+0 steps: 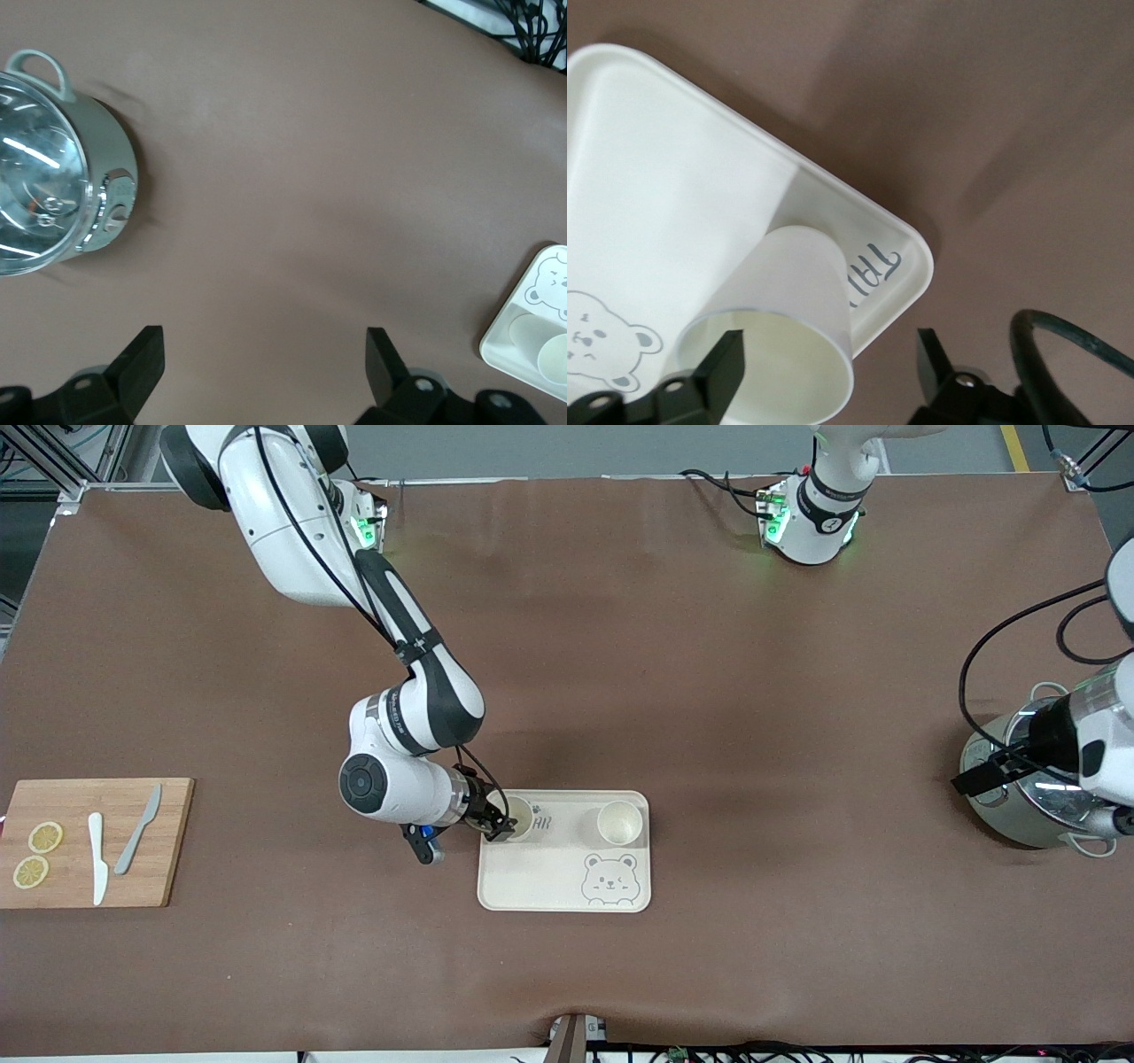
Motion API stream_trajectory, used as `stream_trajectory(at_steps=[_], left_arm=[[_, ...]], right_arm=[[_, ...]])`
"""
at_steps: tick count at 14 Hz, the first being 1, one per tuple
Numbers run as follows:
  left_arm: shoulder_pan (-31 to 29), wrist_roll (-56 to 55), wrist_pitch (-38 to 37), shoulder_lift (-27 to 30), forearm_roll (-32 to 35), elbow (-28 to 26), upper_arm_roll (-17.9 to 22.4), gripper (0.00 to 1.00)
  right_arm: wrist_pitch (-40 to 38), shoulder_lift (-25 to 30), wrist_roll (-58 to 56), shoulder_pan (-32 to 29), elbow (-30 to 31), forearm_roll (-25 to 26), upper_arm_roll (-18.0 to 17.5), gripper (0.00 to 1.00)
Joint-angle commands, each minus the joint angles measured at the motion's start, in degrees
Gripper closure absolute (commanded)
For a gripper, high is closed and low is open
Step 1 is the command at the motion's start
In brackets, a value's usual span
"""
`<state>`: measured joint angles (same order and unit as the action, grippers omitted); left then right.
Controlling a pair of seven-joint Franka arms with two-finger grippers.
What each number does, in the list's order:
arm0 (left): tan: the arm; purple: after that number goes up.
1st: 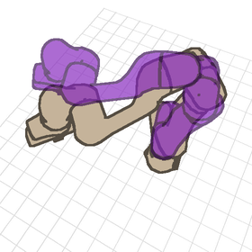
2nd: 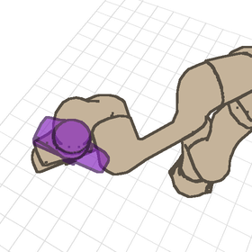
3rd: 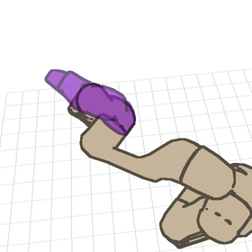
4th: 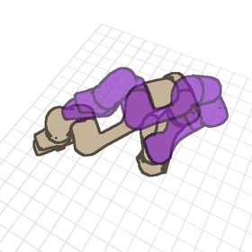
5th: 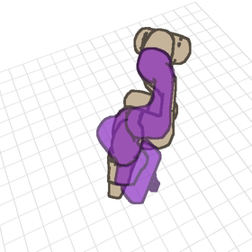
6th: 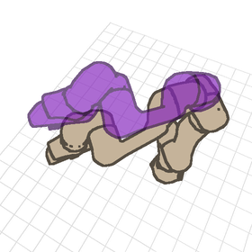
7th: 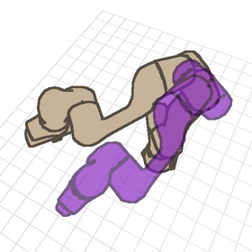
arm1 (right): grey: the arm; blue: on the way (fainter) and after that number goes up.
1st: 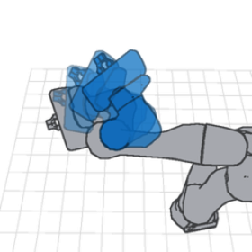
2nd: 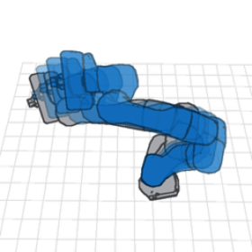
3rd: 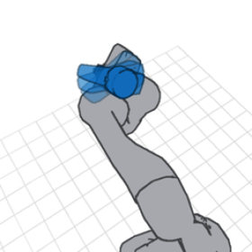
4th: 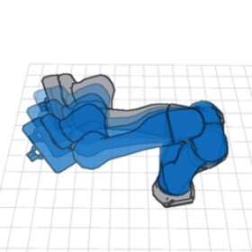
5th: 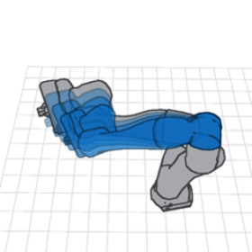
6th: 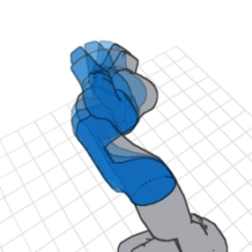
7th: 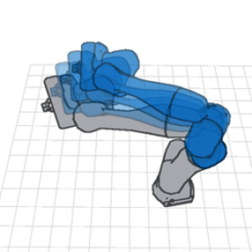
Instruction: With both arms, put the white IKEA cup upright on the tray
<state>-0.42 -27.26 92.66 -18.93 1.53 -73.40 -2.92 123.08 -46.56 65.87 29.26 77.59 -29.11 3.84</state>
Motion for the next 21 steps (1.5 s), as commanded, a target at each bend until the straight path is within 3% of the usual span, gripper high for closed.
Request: stream_trajectory(at_steps=[1, 7, 11, 13, 17, 21], left_arm=[[-0.6, 2.6, -0.7, 1.8, 1.2, -1.3, -0.2, 0.0], [-0.5, 5.5, -0.6, -0.1, 6.6, -1.4, -0.6, 0.0], [-0.7, 12.5, -0.6, -0.4, 7.4, -1.3, -0.5, 0.0], [-0.6, 12.1, -0.8, 0.2, 7.8, -1.0, -0.2, 0.0], [-2.5, 12.5, -4.6, 2.5, 6.9, -1.3, -1.0, 0.0], [-2.6, 16.5, -6.4, 4.2, 6.7, -1.1, -1.3, 0.0]], right_arm=[[-1.3, 1.9, 0.2, -0.6, -0.5, -0.1, 0.6, 0.0], [-9.9, 7.5, -0.2, -2.2, -2.6, 2.0, 2.7, 0.0], [-21.8, 8.8, 0.1, -2.2, -8.4, 4.0, 9.1, 0.0], [-22.6, 13.9, -0.2, -2.4, -6.9, 5.5, 9.3, 0.0], [-30.5, 19.5, -8.2, -3.1, -6.6, 13.4, 11.0, 0.0], [-35.7, 21.9, -14.3, -5.9, -7.1, 13.5, 11.2, 0.0]])
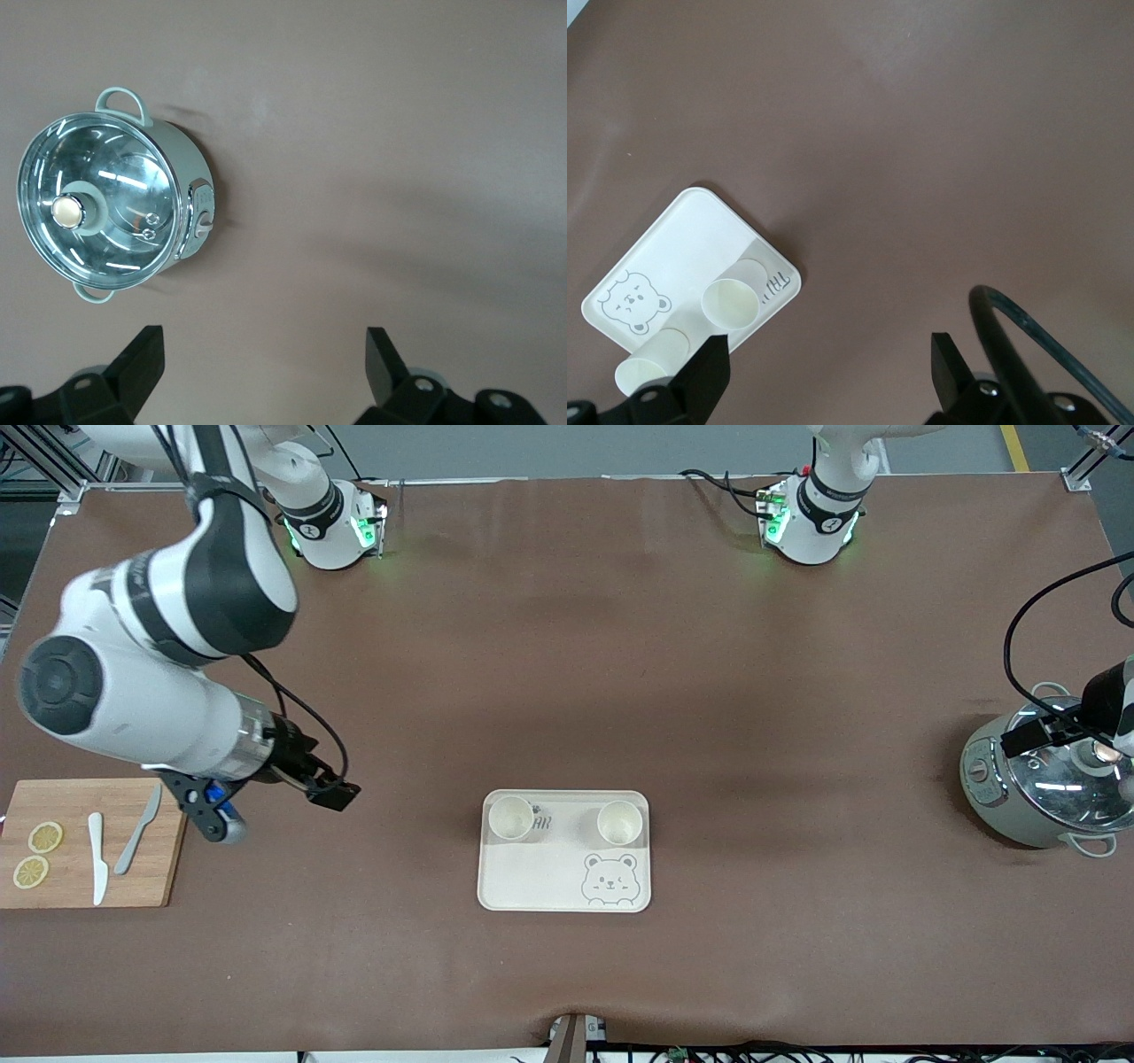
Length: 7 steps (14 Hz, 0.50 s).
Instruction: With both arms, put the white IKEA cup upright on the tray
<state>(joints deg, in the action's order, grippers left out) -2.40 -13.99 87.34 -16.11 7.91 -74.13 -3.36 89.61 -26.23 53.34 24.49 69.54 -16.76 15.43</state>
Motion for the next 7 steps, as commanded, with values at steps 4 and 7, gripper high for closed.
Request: stream_trajectory(at_steps=[4, 7], left_arm=[[-0.4, 6.8, -1.5, 2.2, 0.4, -0.4, -0.9, 0.0], [-0.6, 6.9, -2.7, 4.6, 0.4, -0.5, -1.2, 0.0]], right_arm=[[-5.6, 9.2, -4.8, -2.3, 5.6, 1.8, -0.4, 0.0], [-5.4, 14.4, -8.5, -2.4, 11.5, 4.9, -0.5, 0.0]])
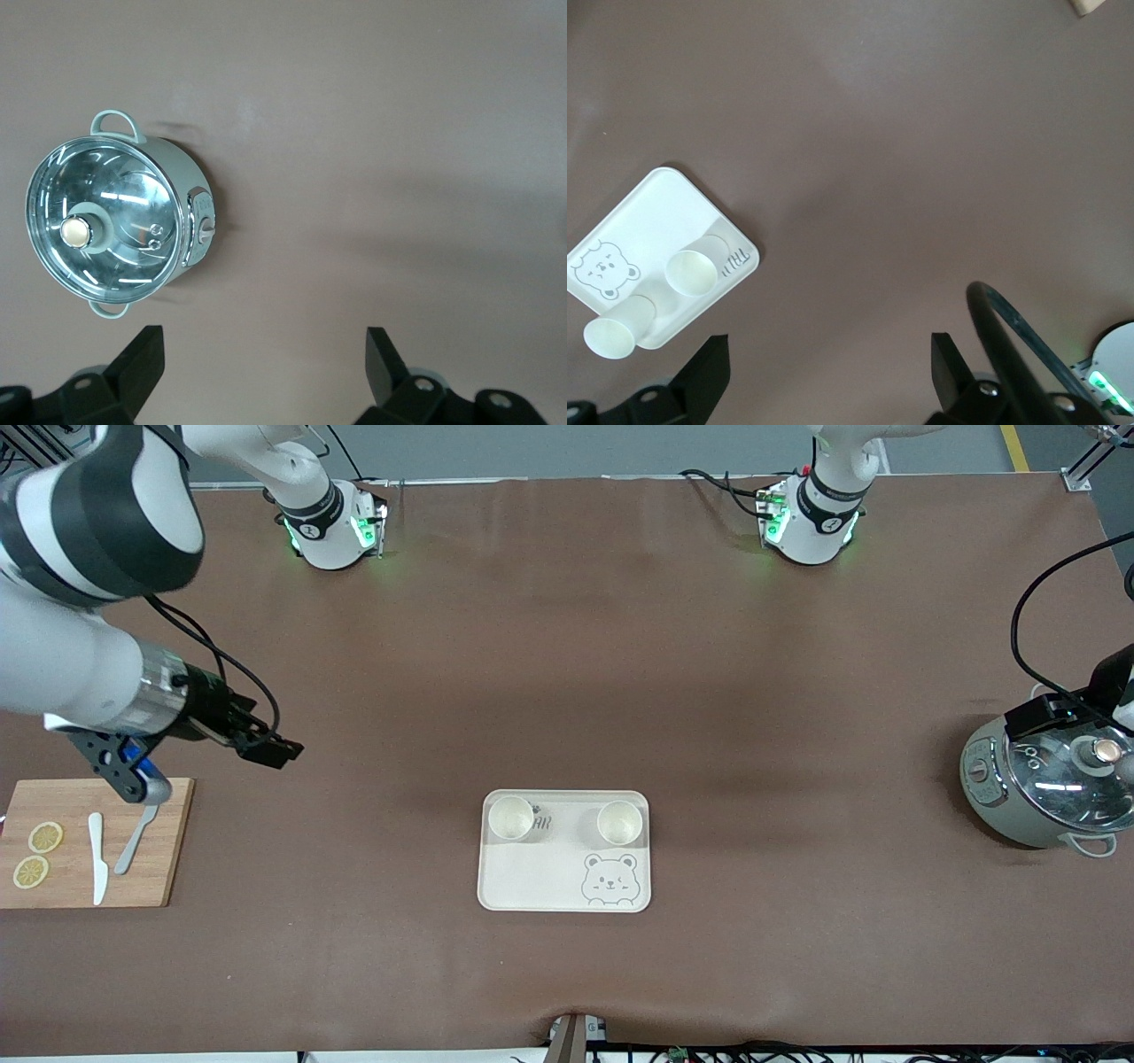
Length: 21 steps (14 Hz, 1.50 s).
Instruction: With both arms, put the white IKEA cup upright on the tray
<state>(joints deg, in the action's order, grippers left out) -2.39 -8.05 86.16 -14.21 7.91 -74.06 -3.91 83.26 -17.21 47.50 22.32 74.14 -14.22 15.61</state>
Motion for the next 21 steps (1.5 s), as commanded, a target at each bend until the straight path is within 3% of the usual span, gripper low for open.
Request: stream_trajectory(at_steps=[1, 6, 8, 10, 12, 14, 21], left_arm=[[-0.9, 1.0, -2.2, 3.6, 0.3, -0.8, -0.8, 0.0], [-0.9, 1.4, -5.5, 6.6, -1.4, -2.5, -1.1, 0.0], [-0.9, 1.6, -5.0, 7.1, -2.6, -3.0, -1.2, 0.0], [0.0, 1.6, -2.9, 10.5, -2.8, -7.6, -0.8, 0.0], [2.6, 1.6, 1.2, 16.0, -2.9, -15.7, 1.3, 0.0], [3.2, 1.6, 3.3, 18.9, -2.9, -20.0, 2.1, 0.0], [2.7, 2.0, 1.5, 19.1, -3.1, -19.9, 1.6, 0.0]], right_arm=[[1.0, 6.5, -5.0, -0.6, 8.0, 2.5, -0.6, 0.0], [0.5, 10.2, -17.2, -5.0, 10.7, 4.1, -0.6, 0.0], [0.5, 11.9, -21.6, -5.7, 11.9, 7.0, -0.6, 0.0], [0.6, 12.6, -25.8, -7.2, 12.0, 9.6, -0.6, 0.0], [0.9, 12.7, -32.2, -10.5, 12.0, 9.6, -0.6, 0.0], [1.3, 12.7, -40.2, -13.3, 11.9, 9.6, -0.6, 0.0], [1.2, 16.0, -59.7, -14.8, 12.9, 15.4, -0.7, 0.0]])
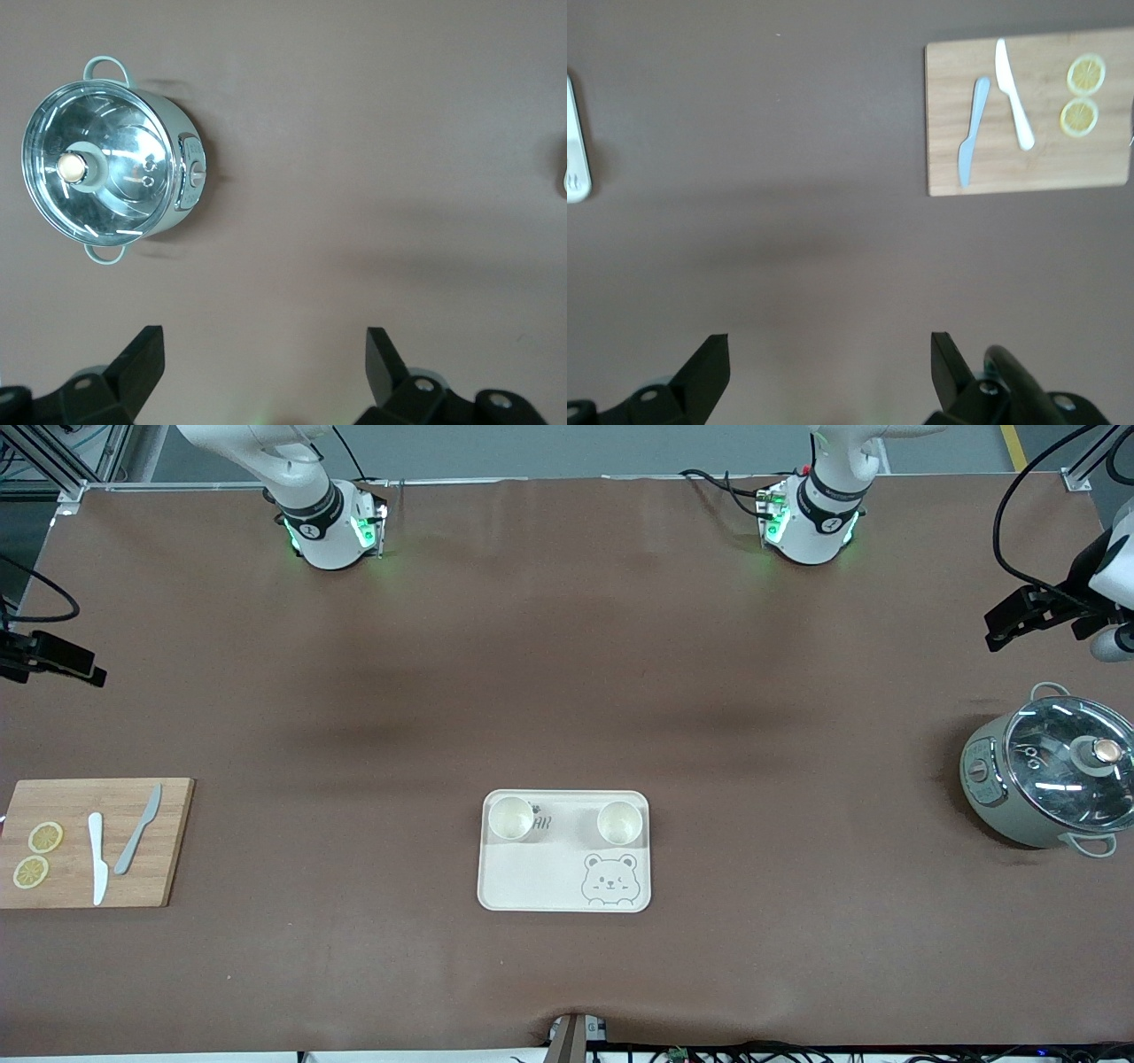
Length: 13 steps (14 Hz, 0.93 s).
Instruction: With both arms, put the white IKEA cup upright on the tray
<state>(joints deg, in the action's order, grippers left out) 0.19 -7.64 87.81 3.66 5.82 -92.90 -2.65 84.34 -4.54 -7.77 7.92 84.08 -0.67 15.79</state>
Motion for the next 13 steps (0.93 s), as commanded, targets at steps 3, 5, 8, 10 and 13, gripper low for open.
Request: stream_trajectory(at_steps=[3, 5, 8, 10, 13], left_arm=[[0.2, 1.7, -0.2, 1.3, -2.5, -0.9, 0.3, 0.0], [0.2, 1.8, -0.2, 1.3, -4.5, -0.8, 0.3, 0.0], [0.7, 2.0, -0.2, 1.3, -6.2, -0.9, 0.0, 0.0], [0.7, 2.5, -0.2, 1.3, -7.8, -0.9, -0.2, 0.0], [0.4, 4.0, -0.2, 1.3, -7.8, -0.8, -0.9, 0.0]], right_arm=[[3.6, 6.9, -5.1, -0.3, 8.6, -0.5, -0.9, 0.0], [4.3, 7.0, -4.8, -0.2, 8.8, -2.0, -1.0, 0.0], [2.9, 9.1, 3.4, 0.5, 10.7, -2.1, -1.5, 0.0], [2.1, 9.0, 8.0, 1.9, 10.3, -0.4, -2.4, 0.0], [1.5, 8.6, 7.2, 1.8, 7.9, 0.3, -2.6, 0.0]])
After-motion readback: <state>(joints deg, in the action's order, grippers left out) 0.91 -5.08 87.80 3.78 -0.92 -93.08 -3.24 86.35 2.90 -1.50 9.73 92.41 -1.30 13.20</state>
